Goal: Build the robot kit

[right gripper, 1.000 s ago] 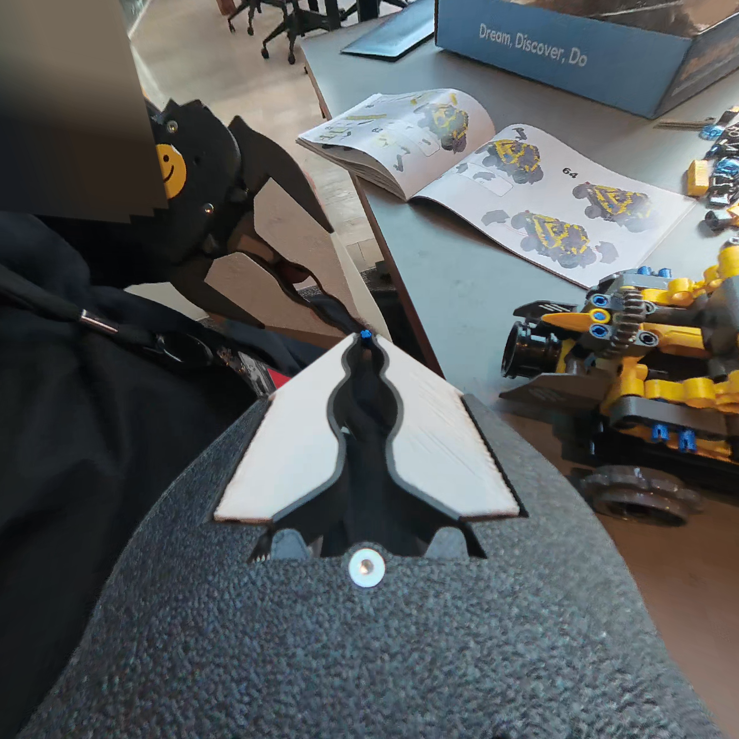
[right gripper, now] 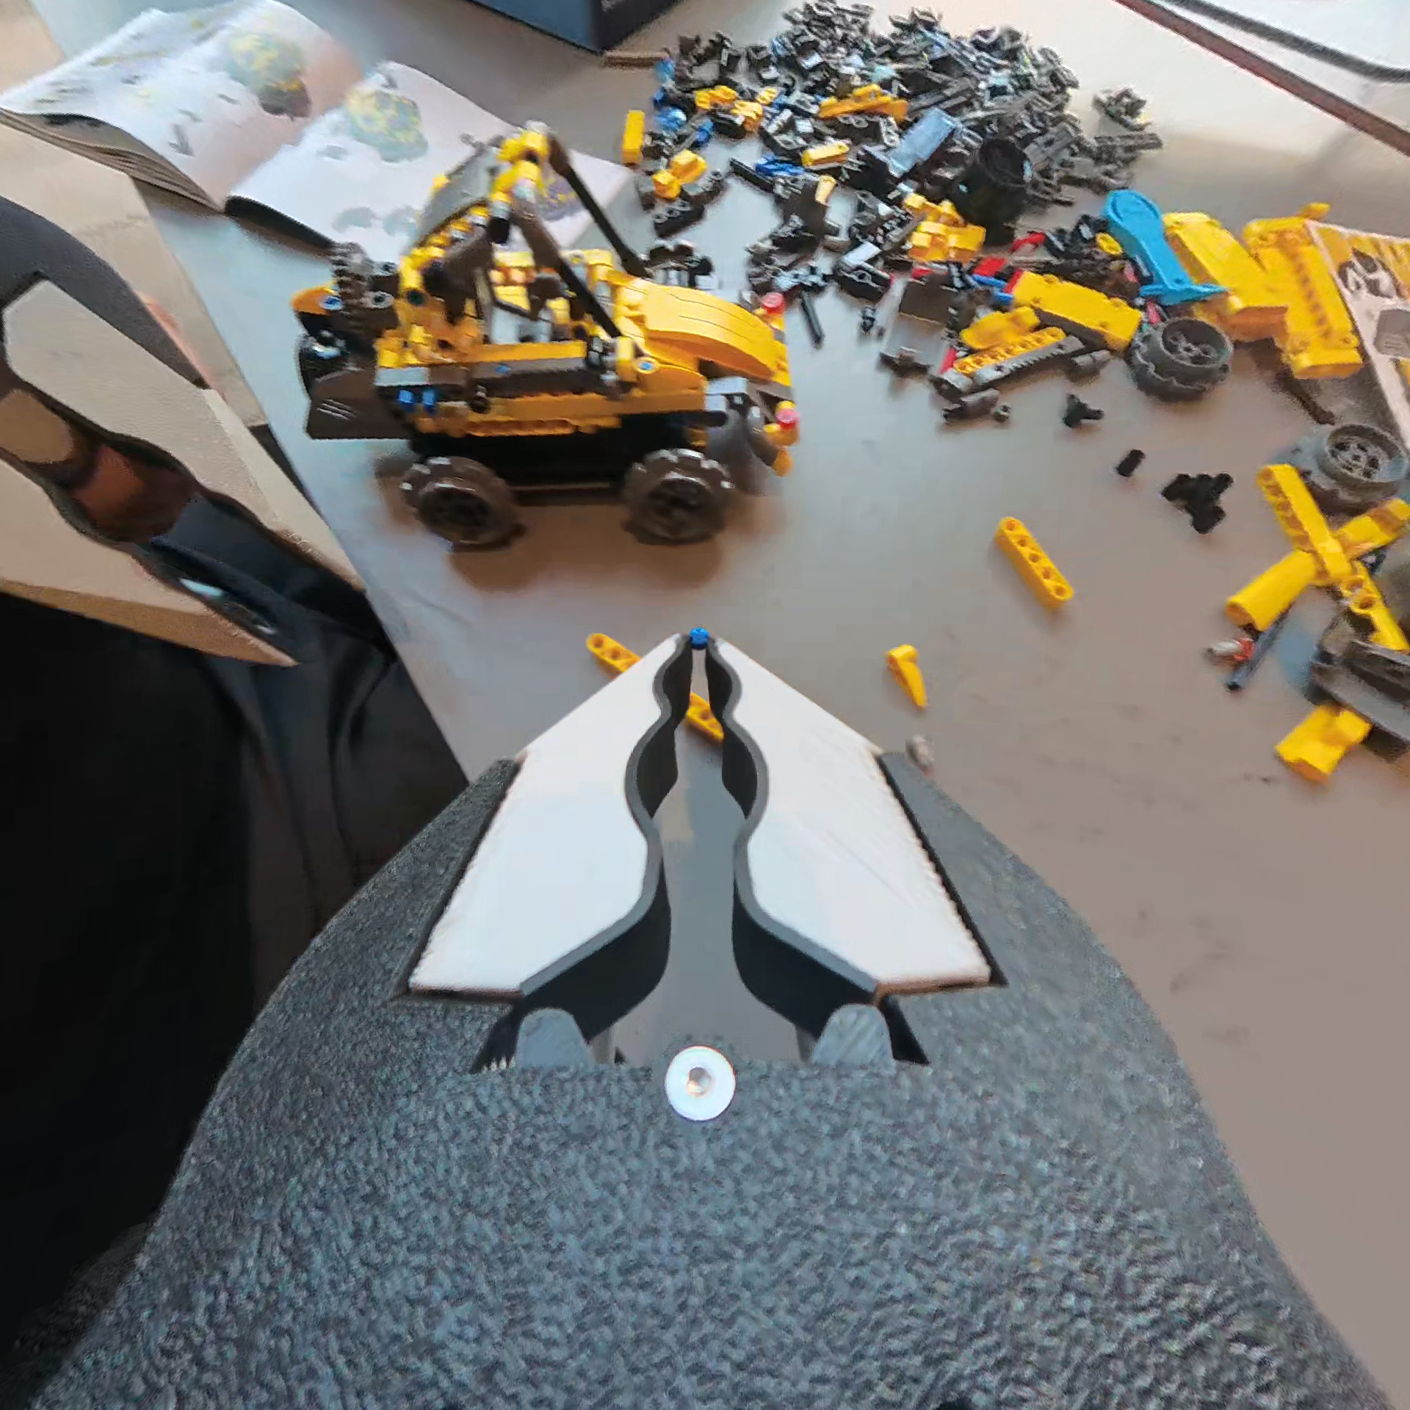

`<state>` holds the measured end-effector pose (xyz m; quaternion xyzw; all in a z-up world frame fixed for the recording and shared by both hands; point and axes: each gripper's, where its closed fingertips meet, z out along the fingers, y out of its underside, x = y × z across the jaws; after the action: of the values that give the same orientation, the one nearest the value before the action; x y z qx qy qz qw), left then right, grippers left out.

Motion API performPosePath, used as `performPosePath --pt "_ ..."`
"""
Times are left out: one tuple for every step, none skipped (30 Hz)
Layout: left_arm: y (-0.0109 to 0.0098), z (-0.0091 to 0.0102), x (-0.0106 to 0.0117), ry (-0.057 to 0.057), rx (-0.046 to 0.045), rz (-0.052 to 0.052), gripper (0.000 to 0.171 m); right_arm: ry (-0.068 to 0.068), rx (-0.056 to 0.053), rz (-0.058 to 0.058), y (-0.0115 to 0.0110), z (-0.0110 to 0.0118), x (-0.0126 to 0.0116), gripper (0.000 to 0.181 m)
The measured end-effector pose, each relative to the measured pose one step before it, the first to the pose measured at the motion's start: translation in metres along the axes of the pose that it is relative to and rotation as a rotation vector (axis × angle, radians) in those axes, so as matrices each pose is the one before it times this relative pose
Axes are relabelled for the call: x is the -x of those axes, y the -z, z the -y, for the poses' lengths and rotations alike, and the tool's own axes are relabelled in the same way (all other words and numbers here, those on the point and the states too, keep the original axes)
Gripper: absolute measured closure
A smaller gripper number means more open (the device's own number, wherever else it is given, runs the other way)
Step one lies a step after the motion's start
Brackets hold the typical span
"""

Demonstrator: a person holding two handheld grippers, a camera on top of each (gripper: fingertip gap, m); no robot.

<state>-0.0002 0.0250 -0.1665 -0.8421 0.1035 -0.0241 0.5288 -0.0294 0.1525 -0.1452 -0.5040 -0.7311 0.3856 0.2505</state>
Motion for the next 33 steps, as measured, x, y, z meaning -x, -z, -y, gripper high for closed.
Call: performPosePath --pt "-0.01078 0.00687 0.00095 0.0075 0.00733 0.0006 0.151 0.0057 0.0071 -0.0047 -0.00008 -0.00186 -0.00797 0.178" --pt "-0.00986 0.00551 0.00232 -0.0011 0.01101 0.0089 0.15 0.0005 0.0196 0.0034 -0.00089 -0.00391 -0.00672 0.178" --pt "-0.00859 0.0042 0.00372 -0.0063 0.01453 0.0159 0.15 -0.005 0.0239 -0.0074 -0.00115 -0.00489 -0.00815 0.178" --pt "-0.00733 0.00314 0.0057 -0.0094 0.0166 0.0254 0.15 -0.0019 0.0131 0.0028 -0.00126 -0.00328 -0.00573 0.178" --pt "-0.00619 0.00214 0.00721 -0.0152 0.01943 0.0308 0.148 -0.0066 0.0122 0.0212 -0.00168 -0.00267 -0.00242 0.178" --pt "-0.00522 0.00139 0.00692 -0.0143 0.02286 0.0253 0.147 -0.0069 0.0097 0.0139 -0.00175 -0.00218 -0.00284 0.178" --pt "-0.00439 0.00135 0.00529 -0.0062 0.02334 0.0115 0.146 -0.0025 0.0114 0.019 -0.00213 -0.00222 -0.0012 0.178" --pt "-0.00418 0.00041 0.00204 -0.0037 0.02927 -0.0085 0.145 -0.0034 0.0168 0.0263 -0.00225 -0.00271 0.00043 0.178" --pt "-0.00447 -0.00213 -0.00001 -0.0037 0.04553 -0.0204 0.143 -0.0016 0.0113 0.0137 -0.00199 -0.00199 -0.00073 0.178" --pt "-0.00449 -0.00278 -0.00036 -0.0003 0.05068 -0.0192 0.145 -0.0001 0.0086 0.0091 -0.00174 -0.00161 -0.00101 0.178" --pt "-0.00381 -0.00084 -0.0008 0.003 0.03254 -0.016 0.146 -0.0028 0.0102 0.0128 -0.0018 -0.00204 -0.00036 0.178" --pt "-0.00374 0.00012 -0.00078 0.003 0.01959 -0.0094 0.146 -0.0042 0.0046 0.0083 -0.00161 -0.00133 -0.00099 0.178" --pt "-0.00399 -0.00072 0.00039 0.0023 0.01871 0.0021 0.147 -0.0019 0.0023 0.0122 -0.00169 -0.00107 0.00033 0.178" --pt "-0.00385 -0.00117 0.0005 0.0008 0.01731 0.0086 0.146 0.0012 0.0086 0.0108 -0.00162 -0.00198 0.00061 0.178" --pt "-0.00339 -0.00189 -0.00036 -0.0039 0.01465 0.0067 0.146 0.0066 0.009 0.0054 -0.00126 -0.00187 0.00058 0.178" --pt "-0.00297 -0.0024 -0.00077 -0.0055 0.01351 0.0051 0.146 0.0054 0.008 0.0139 -0.00092 -0.00167 0.00249 0.178" --pt "-0.0026 -0.00217 -0.00025 -0.0026 0.00968 0.006 0.145 0.0028 0.0063 0.019 -0.00075 -0.00158 0.00342 0.178" --pt "-0.00186 -0.00141 0.00007 -0.001 0.00497 0.0054 0.146 0.002 0.0046 0.0116 -0.00053 -0.00175 0.00263 0.178" --pt "-0.00087 -0.00008 0.00011 0.0012 0.0007 0.0036 0.152 0.0004 0.0031 0.0104 -0.00009 -0.00185 0.00271 0.178" --pt "-0.00056 0.0003 0.00034 -0.0004 0.00371 0.0046 0.153 0.0007 -0.0044 0.0133 0.00074 -0.00117 0.00369 0.178" --pt "-0.00054 0.00051 0.00048 -0.0053 0.0047 0.007 0.154 -0.0018 -0.0041 0.0183 0.00125 -0.00159 0.00473 0.178" --pt "-0.00081 0.00083 0.00007 -0.0069 0.00372 0.006 0.155 -0.0016 -0.0042 0.0042 0.00185 -0.00198 0.00291 0.178" --pt "-0.00103 0.00111 -0.00116 -0.0024 0.00245 -0.0022 0.157 0.0023 -0.0075 -0.0126 0.00245 -0.00186 0.00073 0.178" --pt "-0.00128 0.00145 -0.00242 0.0022 0.00075 -0.0106 0.16 0.0002 -0.0083 -0.0127 0.00328 -0.00187 0.00052 0.178" --pt "-0.00155 0.00156 -0.0029 0.003 -0.00095 -0.0134 0.165 -0.0064 -0.0121 -0.016 0.00416 -0.00134 -0.00022 0.178" --pt "-0.00155 0.00175 -0.0034 0.0019 -0.00186 -0.0134 0.169 -0.0152 -0.016 -0.0145 0.00462 -0.00081 -0.00065 0.178" --pt "-0.0014 0.00226 -0.00468 0.0 -0.00523 -0.017 0.171 -0.0187 -0.0155 -0.0115 0.00417 -0.00092 -0.00047 0.178" --pt "-0.00141 0.0035 -0.00824 -0.0028 -0.01285 -0.0331 0.166 -0.0159 -0.0133 -0.0141 0.00317 -0.00136 -0.0009 0.178" --pt "-0.00172 0.00457 -0.01243 -0.0024 -0.01871 -0.0529 0.155 -0.016 -0.0126 -0.011 0.00189 -0.0014 -0.00067 0.178" --pt "-0.00272 0.00436 -0.01528 -0.0017 -0.01688 -0.0683 0.152 -0.0189 -0.009 -0.0059 0.00061 -0.00181 -0.00001 0.178" --pt "-0.0038 0.00366 -0.01218 0.0018 -0.01007 -0.0497 0.151 -0.0139 -0.0019 -0.0079 -0.00017 -0.00237 -0.00013 0.178" --pt "-0.00377 0.00361 -0.00433 -0.0013 -0.0084 -0.0068 0.15 -0.0052 0.0002 -0.0118 -0.00014 -0.00232 -0.00021 0.178" --pt "-0.0023 0.00324 0.0021 -0.0077 -0.00732 0.0282 0.149 0.0009 0.0035 -0.0082 0.00021 -0.00237 0.00095 0.178"
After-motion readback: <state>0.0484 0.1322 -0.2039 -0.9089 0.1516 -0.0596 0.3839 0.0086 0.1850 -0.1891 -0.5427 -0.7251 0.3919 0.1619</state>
